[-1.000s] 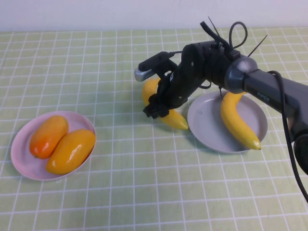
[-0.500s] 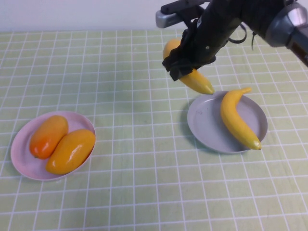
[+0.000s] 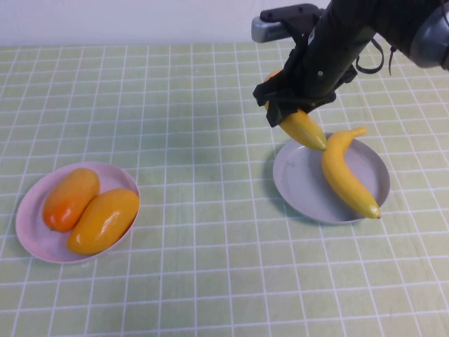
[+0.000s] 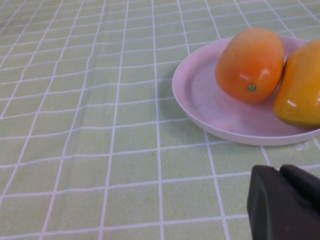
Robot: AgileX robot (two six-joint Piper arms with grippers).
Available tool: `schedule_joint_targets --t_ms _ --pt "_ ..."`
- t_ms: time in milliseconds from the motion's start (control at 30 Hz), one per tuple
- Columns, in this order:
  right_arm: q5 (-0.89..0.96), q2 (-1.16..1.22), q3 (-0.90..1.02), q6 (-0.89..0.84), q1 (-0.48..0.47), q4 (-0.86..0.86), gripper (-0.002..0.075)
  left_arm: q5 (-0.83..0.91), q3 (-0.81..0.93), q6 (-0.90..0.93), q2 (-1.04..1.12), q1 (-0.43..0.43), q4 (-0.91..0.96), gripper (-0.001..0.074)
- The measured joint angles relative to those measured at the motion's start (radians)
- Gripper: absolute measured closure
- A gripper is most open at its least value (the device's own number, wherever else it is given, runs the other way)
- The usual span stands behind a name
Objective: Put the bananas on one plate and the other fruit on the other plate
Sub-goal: Put another type of fruit in the right plate
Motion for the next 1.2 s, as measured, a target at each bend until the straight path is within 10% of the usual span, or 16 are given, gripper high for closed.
schedule_joint_targets --t_ms 667,1200 --pt "-0.191 -0.412 0.527 0.094 -0.006 -0.036 0.0419 0.000 0.000 0.000 0.000 0.000 0.000 0.0736" --pt "-0.442 -0.198 0.615 0.265 -0.006 0.072 0.0419 0.000 0.000 0.000 0.000 0.000 0.000 0.0736"
